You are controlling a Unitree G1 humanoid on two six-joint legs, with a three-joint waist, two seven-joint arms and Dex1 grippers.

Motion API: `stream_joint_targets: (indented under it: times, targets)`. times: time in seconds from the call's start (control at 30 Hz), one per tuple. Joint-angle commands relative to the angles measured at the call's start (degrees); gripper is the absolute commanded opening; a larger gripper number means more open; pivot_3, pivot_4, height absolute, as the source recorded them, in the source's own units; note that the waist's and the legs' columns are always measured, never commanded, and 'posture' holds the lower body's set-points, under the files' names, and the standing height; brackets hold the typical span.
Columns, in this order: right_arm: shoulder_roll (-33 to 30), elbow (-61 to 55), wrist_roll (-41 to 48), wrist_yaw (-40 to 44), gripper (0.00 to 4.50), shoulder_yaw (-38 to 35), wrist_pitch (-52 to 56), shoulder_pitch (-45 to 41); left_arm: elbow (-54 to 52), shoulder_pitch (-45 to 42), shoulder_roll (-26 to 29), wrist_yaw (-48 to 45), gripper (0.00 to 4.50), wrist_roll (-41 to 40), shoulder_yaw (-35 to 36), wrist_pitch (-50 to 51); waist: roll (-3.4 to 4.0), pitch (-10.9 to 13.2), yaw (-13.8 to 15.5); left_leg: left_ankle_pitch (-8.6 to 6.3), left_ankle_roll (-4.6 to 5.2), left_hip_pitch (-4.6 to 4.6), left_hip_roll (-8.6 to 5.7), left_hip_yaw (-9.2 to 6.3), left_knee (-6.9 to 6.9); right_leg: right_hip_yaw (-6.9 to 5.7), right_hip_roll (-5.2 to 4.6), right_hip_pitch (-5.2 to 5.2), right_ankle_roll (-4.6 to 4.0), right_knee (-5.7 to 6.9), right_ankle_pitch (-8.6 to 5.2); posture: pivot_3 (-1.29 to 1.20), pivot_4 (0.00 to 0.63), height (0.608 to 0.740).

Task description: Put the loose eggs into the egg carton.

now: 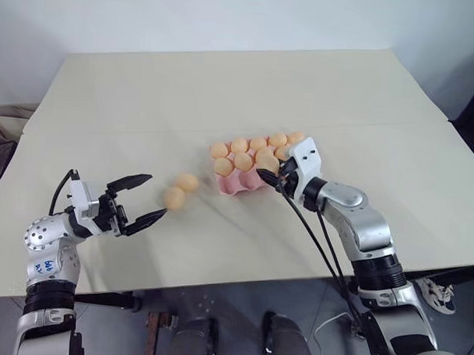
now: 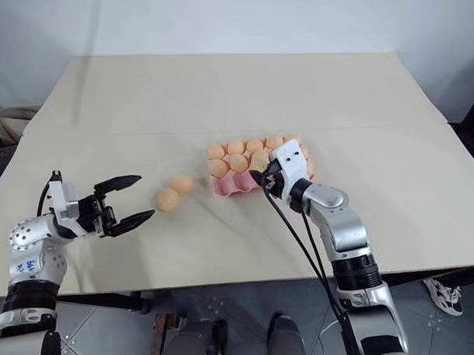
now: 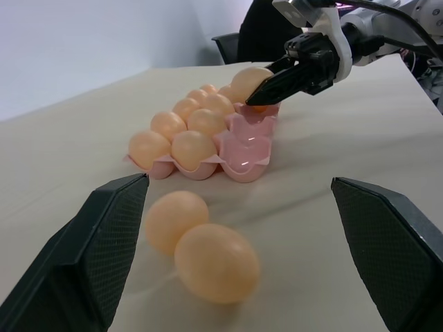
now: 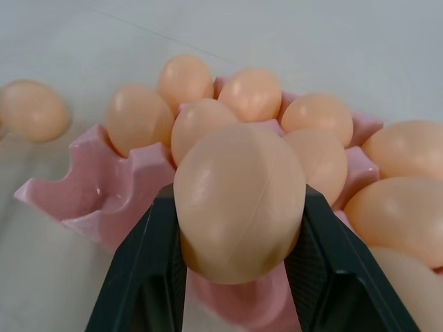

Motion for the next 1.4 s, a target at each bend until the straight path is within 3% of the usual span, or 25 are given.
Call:
stream_joint_targets:
  times: [0.03, 0.3, 0.6, 0.77, 0.97, 1.17, 1.4]
  targets:
    - [0.48, -0.15, 0.2, 1.17, 1.84, -0.38, -1.21, -1.66, -1.82, 0.06, 0.64, 0.54, 4.5, -1.48, 1.39, -0.52, 0.0, 0.0, 0.0, 0.0, 0.0, 0.0, 0.0, 0.0, 0.0, 0.0, 0.0, 0.0, 0.0, 0.0, 0.0, 0.0, 0.15, 0.74]
    - [-0.56, -1.46, 0.1, 2.25, 4.47, -0.91, 0.27, -1.63, -1.29, -0.58, 0.57, 0.78, 4.5, -1.33, 1.18, -0.75, 0.0, 0.0, -0.02, 0.0, 0.0, 0.0, 0.0, 0.0, 0.0, 0.0, 0.0, 0.0, 0.0, 0.01, 0.0, 0.0, 0.15, 0.74]
    - [-7.16, -11.17, 4.86, 8.19, 4.47, -4.67, 2.64, 1.54, -1.13, -0.8, 0.86, 1.24, 4.5, -1.25, 1.42, -0.54, 0.0, 0.0, 0.14, -0.04, 0.02, -0.01, 0.0, -0.01, -0.01, -0.03, -0.02, 0.0, 0.0, -0.03, 0.0, 0.0, 0.15, 0.74]
    - [-13.93, -17.33, 12.54, 16.3, 4.47, -11.57, 1.91, 5.97, -2.63, 0.45, 1.46, 2.83, 4.5, -1.29, 2.2, 0.12, -0.01, 0.0, 0.29, -0.1, 0.07, -0.01, 0.0, 0.0, 0.0, -0.07, -0.02, 0.04, 0.0, -0.1, 0.0, 0.0, 0.15, 0.74]
    - [-22.44, -15.92, 18.23, 27.84, 4.47, -21.04, -3.28, 15.07, -5.72, 3.37, 2.78, 6.38, 4.5, -0.84, 4.05, 1.26, -0.03, -0.01, 0.64, -0.16, 0.09, 0.0, 0.01, 0.02, 0.01, -0.15, -0.04, 0.12, 0.0, -0.19, 0.0, 0.0, 0.15, 0.74]
    - [-28.58, -7.7, 17.59, 34.88, 4.47, -26.81, -8.87, 22.99, -13.65, 8.95, 2.29, 15.53, 4.5, 0.91, 4.68, 5.01, -0.04, 0.0, 1.07, -0.31, -0.14, 0.07, 0.03, 0.21, 0.07, -0.19, -0.09, 0.21, 0.0, -0.28, 0.0, 0.0, 0.15, 0.74]
    - [-32.8, -0.86, 16.55, 38.31, 4.47, -29.74, -13.0, 27.67, -33.69, 20.72, -3.17, 33.11, 4.5, 2.15, 3.76, 15.33, -0.05, 0.01, 1.69, -0.38, -0.05, 0.12, 0.11, 0.47, 0.25, -0.02, -0.18, 0.24, -0.02, -0.34, 0.02, 0.0, 0.15, 0.74]
